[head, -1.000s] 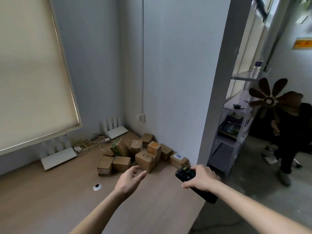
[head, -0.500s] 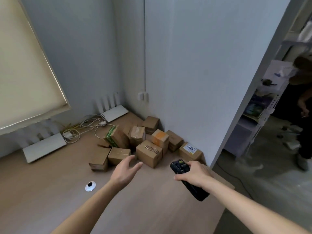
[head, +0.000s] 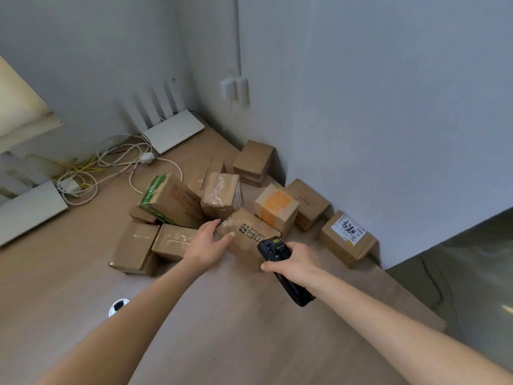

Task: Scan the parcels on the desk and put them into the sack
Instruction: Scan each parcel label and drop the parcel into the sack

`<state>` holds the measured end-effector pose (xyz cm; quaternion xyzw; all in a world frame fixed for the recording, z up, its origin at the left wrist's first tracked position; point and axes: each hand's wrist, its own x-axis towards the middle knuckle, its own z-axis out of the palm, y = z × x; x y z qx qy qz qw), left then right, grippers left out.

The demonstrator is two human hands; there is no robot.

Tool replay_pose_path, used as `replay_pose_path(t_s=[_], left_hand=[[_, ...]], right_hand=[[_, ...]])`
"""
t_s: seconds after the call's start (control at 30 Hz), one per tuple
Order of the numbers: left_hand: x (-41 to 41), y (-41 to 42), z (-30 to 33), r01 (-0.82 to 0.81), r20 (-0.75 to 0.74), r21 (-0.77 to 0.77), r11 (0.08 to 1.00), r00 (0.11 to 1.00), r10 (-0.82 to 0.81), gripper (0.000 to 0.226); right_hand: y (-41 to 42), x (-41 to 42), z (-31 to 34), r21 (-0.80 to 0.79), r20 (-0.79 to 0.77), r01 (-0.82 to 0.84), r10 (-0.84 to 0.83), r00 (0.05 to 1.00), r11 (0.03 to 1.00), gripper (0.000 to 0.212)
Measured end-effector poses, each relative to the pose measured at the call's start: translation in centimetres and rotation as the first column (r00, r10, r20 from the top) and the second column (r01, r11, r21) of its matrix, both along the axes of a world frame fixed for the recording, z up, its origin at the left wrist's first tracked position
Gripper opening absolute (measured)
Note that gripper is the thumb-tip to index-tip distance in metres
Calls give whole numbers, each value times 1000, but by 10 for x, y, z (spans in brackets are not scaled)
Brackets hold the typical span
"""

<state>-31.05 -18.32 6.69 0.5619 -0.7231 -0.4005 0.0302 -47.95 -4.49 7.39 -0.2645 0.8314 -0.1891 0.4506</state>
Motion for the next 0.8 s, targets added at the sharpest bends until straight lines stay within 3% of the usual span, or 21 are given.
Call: replay_pose_path(t_s=[0.23,0.33,0.47,0.6,0.8], left_hand=[[-13,-20,-37,-31,-35,144,989,999,37,79],[-9,-16,-38,-77,-28,164,983,996,83,72],[11,6,-29,-169,-130,254,952,970,207,57],[42,34,-11,-241,-203,286,927,931,305,35],[98,105,36,-330,-377,280,902,826,419,38]], right_hand=[[-24,-13,-26,-7,32,-16,16,999,1000,68],[-26,-11,-29,-39,87,22,-18,996,999,68],[-15,0,-17,-102,169,51,-33,985,993,47],[10,19,7,-179,212,74,-35,977,981,56],[64,61,71,-364,126,5,45,991,931,66]])
